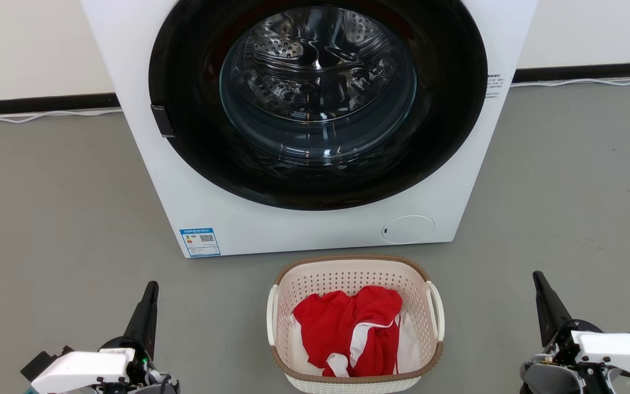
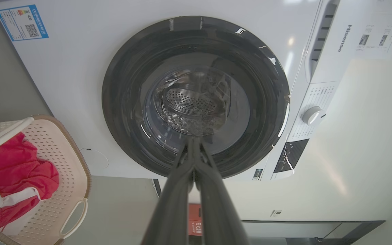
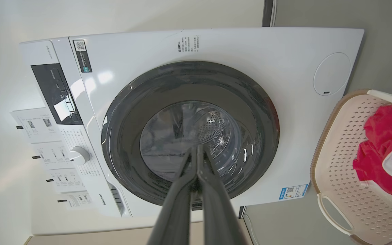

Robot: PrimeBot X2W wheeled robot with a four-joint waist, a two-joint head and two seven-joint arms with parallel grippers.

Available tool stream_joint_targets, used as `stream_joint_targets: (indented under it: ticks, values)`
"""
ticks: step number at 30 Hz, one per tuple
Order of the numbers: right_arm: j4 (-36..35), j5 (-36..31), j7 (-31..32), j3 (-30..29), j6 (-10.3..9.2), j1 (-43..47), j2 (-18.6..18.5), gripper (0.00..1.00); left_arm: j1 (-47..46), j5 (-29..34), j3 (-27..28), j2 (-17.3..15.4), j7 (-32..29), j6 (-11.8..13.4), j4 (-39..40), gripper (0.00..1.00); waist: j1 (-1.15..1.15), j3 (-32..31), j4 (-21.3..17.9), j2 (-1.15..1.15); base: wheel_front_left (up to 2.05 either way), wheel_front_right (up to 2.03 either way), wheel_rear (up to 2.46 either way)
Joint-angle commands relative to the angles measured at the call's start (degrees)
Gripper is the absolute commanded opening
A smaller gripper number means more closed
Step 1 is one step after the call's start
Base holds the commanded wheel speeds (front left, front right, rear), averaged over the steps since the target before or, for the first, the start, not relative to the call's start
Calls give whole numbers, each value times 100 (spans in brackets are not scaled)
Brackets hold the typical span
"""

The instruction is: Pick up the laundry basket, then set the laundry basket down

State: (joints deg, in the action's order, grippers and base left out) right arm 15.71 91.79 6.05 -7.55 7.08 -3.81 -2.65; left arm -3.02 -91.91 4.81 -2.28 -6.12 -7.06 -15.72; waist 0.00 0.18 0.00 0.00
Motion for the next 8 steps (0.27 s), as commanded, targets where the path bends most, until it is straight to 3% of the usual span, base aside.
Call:
stream_joint_targets:
  ticks: [1,8]
  values:
    - [-168,37,44,103,41,-237,-22,0,-318,-25,172,-60,-37,-43,166,0,0,0,0,0,0,0,0]
    - [-168,38,44,103,41,-237,-22,0,-318,-25,172,-60,-37,-43,166,0,0,0,0,0,0,0,0]
